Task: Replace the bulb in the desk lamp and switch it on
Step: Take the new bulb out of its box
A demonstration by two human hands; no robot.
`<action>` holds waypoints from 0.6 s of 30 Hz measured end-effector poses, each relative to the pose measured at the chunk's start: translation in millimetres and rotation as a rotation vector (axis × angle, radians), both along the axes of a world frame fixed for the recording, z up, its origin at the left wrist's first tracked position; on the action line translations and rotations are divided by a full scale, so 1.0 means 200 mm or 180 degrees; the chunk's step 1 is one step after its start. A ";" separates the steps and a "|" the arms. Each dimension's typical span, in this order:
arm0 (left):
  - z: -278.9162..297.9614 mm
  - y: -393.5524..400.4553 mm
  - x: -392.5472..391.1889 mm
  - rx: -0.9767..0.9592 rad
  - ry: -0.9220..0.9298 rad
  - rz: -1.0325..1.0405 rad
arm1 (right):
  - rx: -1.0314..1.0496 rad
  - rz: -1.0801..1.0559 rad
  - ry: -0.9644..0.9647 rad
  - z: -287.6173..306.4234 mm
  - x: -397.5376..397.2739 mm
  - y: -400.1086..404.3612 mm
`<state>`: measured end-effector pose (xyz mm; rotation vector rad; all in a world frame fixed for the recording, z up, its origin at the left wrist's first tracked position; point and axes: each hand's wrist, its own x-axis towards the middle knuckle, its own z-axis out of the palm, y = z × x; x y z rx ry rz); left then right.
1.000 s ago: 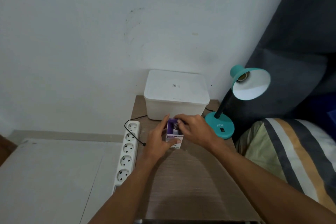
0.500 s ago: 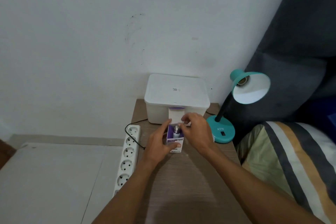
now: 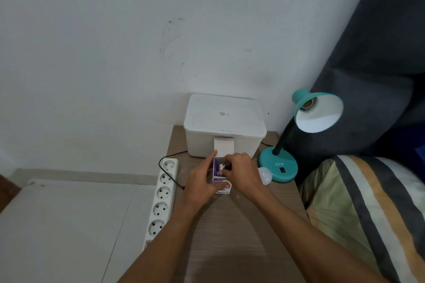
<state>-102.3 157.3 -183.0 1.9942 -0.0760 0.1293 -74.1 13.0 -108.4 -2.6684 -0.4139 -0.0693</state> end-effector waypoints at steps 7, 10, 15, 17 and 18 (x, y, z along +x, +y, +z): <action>-0.01 0.00 0.00 0.0056 0.0077 -0.0019 | 0.0559 -0.0089 0.0291 -0.06 -0.01 -0.05; -0.01 0.00 0.01 0.0069 0.0092 -0.0003 | 0.0773 -0.0151 0.0062 -0.06 -0.02 -0.07; -0.01 0.00 0.03 0.0044 0.0130 -0.0084 | 0.1712 -0.0219 -0.0462 0.05 0.00 -0.04; -0.01 -0.01 0.02 0.0013 0.0164 -0.0062 | 0.2237 -0.0422 -0.0577 0.10 0.01 -0.03; -0.01 -0.01 0.01 -0.0005 0.0203 -0.0057 | 0.2499 -0.0589 -0.0566 0.12 0.01 -0.03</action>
